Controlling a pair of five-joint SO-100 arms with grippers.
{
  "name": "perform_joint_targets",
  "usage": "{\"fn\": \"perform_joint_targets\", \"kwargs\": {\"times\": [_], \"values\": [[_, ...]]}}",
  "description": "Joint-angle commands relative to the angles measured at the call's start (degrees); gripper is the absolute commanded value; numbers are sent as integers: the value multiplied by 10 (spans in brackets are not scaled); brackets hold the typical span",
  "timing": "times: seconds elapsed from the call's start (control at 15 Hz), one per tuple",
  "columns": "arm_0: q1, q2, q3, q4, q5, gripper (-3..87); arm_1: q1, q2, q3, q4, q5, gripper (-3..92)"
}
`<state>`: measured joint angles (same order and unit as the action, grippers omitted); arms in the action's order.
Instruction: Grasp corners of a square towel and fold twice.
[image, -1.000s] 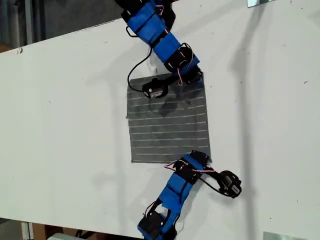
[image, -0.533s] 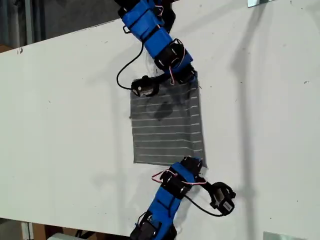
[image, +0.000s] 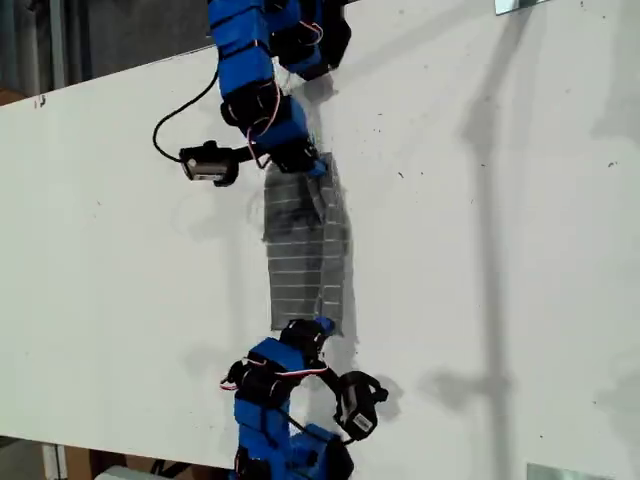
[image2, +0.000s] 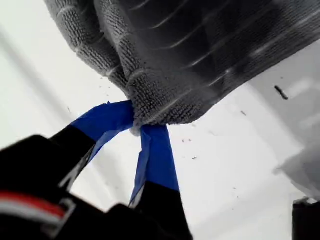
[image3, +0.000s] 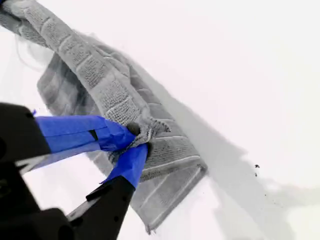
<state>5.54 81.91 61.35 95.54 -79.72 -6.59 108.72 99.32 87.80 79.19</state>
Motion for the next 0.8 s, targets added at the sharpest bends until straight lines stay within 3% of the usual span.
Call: {"fn": "perform_joint_targets", "kwargs": {"times": [0.0, 0.2, 0.53, 0.73], "values": [[-87, 62, 47, -3, 43, -1, 76, 49, 9, -4, -52, -1], [-171, 106, 175, -53, 76, -1, 140, 42, 44, -31, -82, -1], [-243, 123, 330, -174, 113, -1, 248, 17, 198, -156, -128, -1], [-237, 124, 347, -184, 102, -1, 250, 8, 220, -171, -130, -1]]}}
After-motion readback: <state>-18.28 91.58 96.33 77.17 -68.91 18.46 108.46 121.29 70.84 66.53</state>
